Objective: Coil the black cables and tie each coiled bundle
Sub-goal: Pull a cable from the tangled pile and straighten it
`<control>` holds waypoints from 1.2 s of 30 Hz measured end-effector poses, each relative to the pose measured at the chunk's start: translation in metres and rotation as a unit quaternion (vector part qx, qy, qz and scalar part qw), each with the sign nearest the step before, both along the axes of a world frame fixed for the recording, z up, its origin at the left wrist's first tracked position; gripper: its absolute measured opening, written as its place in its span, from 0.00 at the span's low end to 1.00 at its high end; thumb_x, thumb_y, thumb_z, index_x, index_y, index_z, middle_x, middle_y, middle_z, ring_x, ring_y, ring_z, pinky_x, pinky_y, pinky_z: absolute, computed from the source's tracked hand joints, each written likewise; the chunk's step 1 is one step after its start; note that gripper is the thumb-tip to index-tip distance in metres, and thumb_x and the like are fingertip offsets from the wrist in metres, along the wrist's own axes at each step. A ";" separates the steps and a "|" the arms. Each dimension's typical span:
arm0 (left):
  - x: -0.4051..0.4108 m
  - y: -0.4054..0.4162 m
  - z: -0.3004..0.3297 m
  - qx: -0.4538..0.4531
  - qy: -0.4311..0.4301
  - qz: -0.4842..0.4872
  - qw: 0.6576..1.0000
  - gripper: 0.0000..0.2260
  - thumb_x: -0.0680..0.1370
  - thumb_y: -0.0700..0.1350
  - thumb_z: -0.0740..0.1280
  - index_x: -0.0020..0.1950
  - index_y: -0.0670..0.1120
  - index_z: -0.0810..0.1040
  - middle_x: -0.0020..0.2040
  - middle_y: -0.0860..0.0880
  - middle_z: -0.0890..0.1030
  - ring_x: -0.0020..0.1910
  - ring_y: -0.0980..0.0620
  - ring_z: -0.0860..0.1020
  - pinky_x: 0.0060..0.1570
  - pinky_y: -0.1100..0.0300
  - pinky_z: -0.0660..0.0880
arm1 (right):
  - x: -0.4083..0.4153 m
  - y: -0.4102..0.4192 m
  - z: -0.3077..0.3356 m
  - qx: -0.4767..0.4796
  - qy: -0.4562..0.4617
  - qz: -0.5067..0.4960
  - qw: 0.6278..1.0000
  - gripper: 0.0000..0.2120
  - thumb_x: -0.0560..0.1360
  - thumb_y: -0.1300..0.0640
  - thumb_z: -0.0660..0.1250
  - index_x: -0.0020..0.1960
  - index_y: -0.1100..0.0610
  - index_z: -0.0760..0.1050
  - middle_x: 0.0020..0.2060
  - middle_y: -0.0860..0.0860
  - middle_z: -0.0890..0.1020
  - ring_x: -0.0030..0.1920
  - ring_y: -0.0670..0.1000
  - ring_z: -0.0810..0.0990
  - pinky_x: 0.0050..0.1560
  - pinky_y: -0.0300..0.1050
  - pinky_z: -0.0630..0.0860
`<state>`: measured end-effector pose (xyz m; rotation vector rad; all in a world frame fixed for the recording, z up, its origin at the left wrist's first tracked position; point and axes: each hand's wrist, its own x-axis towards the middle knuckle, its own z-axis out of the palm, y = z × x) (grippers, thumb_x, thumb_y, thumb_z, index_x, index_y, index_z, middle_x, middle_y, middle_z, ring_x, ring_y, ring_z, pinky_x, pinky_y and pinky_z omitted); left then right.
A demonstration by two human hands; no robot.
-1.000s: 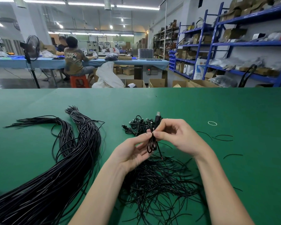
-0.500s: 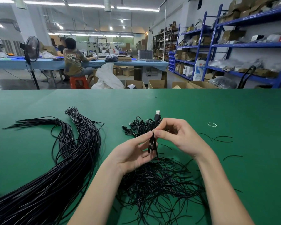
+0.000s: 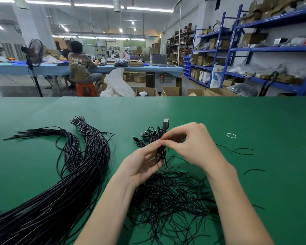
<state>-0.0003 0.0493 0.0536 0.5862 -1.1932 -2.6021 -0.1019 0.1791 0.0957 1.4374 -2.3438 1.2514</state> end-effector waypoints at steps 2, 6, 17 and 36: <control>0.001 -0.001 -0.002 0.003 0.003 -0.010 1.000 0.06 0.65 0.41 0.77 0.41 0.44 0.88 0.43 0.46 0.84 0.38 0.52 0.82 0.35 0.62 0.81 | -0.001 0.002 0.000 -0.002 -0.019 0.009 1.000 0.03 0.71 0.51 0.79 0.41 0.44 0.87 0.32 0.33 0.84 0.37 0.33 0.82 0.39 0.24 0.72; 0.001 -0.001 -0.003 -0.007 0.005 -0.022 1.000 0.08 0.68 0.39 0.75 0.46 0.41 0.87 0.48 0.42 0.85 0.42 0.49 0.85 0.37 0.60 0.82 | -0.003 0.004 0.000 0.006 -0.032 0.023 0.999 0.04 0.70 0.51 0.80 0.40 0.43 0.87 0.32 0.35 0.84 0.38 0.33 0.82 0.39 0.23 0.71; 0.004 -0.008 0.005 -0.013 0.027 -0.033 0.999 0.08 0.66 0.39 0.75 0.44 0.43 0.88 0.47 0.42 0.86 0.41 0.51 0.85 0.40 0.60 0.82 | -0.007 0.005 -0.007 -0.049 -0.007 0.021 0.999 0.07 0.71 0.55 0.79 0.41 0.42 0.87 0.34 0.34 0.84 0.40 0.36 0.84 0.43 0.25 0.74; 0.008 -0.007 0.001 0.080 0.046 -0.034 0.995 0.19 0.65 0.37 0.75 0.55 0.44 0.78 0.45 0.45 0.85 0.38 0.52 0.82 0.42 0.58 0.80 | -0.001 -0.003 -0.019 -0.122 -0.008 0.043 0.992 0.04 0.73 0.57 0.78 0.43 0.48 0.88 0.40 0.38 0.86 0.45 0.44 0.85 0.38 0.40 0.79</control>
